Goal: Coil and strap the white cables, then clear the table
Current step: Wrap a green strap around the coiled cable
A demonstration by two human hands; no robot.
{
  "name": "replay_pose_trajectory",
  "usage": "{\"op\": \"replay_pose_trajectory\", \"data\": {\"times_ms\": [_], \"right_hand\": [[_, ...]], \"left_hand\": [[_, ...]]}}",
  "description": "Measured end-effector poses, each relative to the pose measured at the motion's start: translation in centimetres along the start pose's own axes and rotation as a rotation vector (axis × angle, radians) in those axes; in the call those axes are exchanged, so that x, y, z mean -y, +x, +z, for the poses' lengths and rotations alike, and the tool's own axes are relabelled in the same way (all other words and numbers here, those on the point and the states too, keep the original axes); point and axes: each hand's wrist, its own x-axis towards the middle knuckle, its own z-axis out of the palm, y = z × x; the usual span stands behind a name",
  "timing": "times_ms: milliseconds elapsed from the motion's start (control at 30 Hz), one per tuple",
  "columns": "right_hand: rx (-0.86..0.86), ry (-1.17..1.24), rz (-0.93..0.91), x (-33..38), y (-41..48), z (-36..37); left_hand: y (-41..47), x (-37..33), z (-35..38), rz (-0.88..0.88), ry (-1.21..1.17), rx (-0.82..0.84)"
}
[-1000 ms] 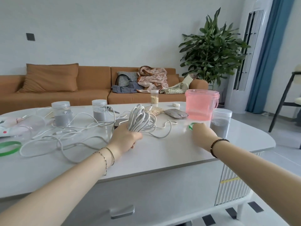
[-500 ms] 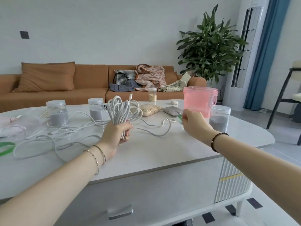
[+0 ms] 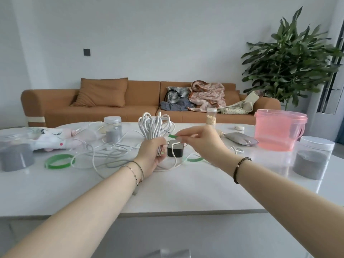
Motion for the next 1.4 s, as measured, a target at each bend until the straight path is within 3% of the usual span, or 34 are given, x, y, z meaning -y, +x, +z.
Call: {"op": "replay_pose_trajectory", "data": {"times_ms": [167, 367, 600, 733, 900, 1100, 1400], "right_hand": [[0.053, 0.162, 0.1, -1.6, 2.1, 2.4], [0.147, 0.386, 0.146, -1.9, 5.0, 4.9], [0.256, 0.345, 0.053, -1.3, 4.6, 6.1], [0.2, 0.358, 0.06, -1.6, 3.8, 5.7], [0.173, 0.32, 0.046, -1.9, 3.2, 5.3], [0.102, 0.366, -0.019, -1.8, 2.8, 5.2], [-0.095, 0.111, -0.216, -3.0, 3.4, 5.8]], "left_hand": [[1.4, -2.0, -2.7, -0.258, 0.089, 0.151], [1.7, -2.4, -3.8, -0.381, -0.24, 0.314], [2.2, -1.8, -3.5, -0.34, 0.082, 0.361], [1.7, -1.5, -3.2, -0.189, 0.271, 0.432], [0.8, -1.6, -3.6, -0.15, 0.265, 0.599], [0.5, -1.3, -3.1, -0.054, 0.293, 0.493], [0.4, -1.3, -2.2, 0.032, 0.202, 0.294]]}}
